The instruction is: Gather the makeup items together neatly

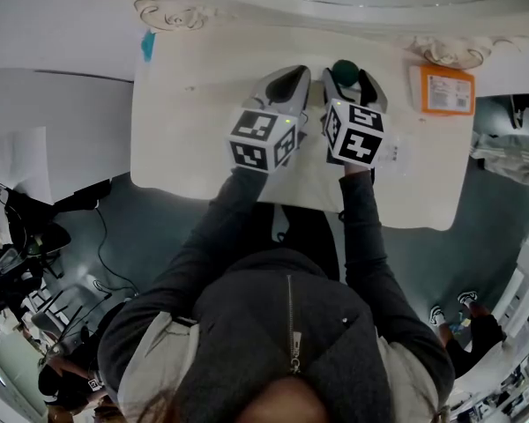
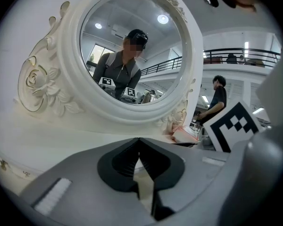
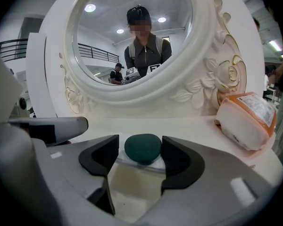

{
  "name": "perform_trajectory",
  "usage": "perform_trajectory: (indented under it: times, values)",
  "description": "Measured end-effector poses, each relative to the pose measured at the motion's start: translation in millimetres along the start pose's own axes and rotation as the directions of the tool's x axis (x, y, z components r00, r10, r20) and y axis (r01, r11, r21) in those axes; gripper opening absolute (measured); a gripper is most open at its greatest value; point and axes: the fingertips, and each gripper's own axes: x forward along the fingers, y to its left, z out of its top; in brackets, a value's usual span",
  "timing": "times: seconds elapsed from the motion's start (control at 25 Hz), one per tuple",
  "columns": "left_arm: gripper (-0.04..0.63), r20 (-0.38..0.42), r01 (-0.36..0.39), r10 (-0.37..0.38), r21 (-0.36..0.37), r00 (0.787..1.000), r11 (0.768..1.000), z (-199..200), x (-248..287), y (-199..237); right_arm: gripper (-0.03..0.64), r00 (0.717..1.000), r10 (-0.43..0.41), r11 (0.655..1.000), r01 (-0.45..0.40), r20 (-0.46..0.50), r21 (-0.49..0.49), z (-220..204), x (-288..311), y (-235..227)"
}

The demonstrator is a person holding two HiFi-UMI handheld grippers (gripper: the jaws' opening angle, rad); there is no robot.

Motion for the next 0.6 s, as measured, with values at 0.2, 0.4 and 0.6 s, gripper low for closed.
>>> perform_trajectory:
  times: [0.2,0.4,0.6]
  values:
    - [0.009,-0.002,0.003,-0.003,-0.006,1.000,1.000,-1.6,-1.5,-0.7,0.243,0.999,-0.034,0.999,0.034,-0.008,-0.011,-0.8,-0.1,-4.8]
    - [0.009,-0.005,0.007,-0.007,-0.009,1.000,1.000,-3.9,-3.6,-2.1,0.242,0.999,-0.042,0.999,0.042,-0.013,-0.023,-1.5,-0.4,-4.8]
    - [0.009,-0.006,0.005,-0.005,-0.006,1.000,1.000,-4.9,-6.5,-1.9,0.238,0.999,-0.045,0.999,0.045,0.001,-0.023,0.8,-3.2,-4.3]
